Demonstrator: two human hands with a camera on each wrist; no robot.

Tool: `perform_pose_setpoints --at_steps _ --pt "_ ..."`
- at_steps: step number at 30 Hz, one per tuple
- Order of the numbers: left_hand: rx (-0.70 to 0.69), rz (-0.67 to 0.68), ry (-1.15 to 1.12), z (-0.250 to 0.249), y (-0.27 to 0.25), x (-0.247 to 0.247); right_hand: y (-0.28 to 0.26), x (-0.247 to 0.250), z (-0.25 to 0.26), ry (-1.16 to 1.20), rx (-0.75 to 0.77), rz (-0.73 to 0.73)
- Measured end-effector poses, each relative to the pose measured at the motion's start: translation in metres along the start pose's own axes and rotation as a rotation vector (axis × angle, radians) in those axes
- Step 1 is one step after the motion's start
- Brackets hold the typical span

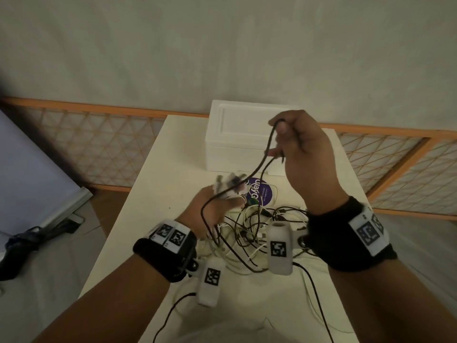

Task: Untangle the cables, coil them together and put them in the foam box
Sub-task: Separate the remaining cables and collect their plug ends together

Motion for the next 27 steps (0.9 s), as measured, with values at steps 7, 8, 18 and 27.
perform_pose_setpoints --at_steps 7,8,18,27 --pt "-0.02 0.18 0.231 0.002 -0.011 -0.025 0.003 0.018 0.017 -0.092 0.16 -0.137" --pt "0.026 0.131 0.174 0.006 -0.01 -0.017 0.002 0.023 0.015 -0.143 0.17 -0.158" --pt "0.149 0.267 0.71 0.062 0.001 0.001 0.0 0.047 0.04 -0.412 0.237 -0.177" --pt "0.302 0.263 0.701 0.074 0.01 -0.002 -0.009 0.04 0.047 -0.468 0.322 -0.161"
Point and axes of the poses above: each hand's wrist, its own y-axis towards the middle knuckle, its own x-axis out of the back of the hand, z = x × y, the point moved 4 cm from there along y, towards the middle knuckle, and after that the axes turned 5 degrees about y, right-handed, at the moved point
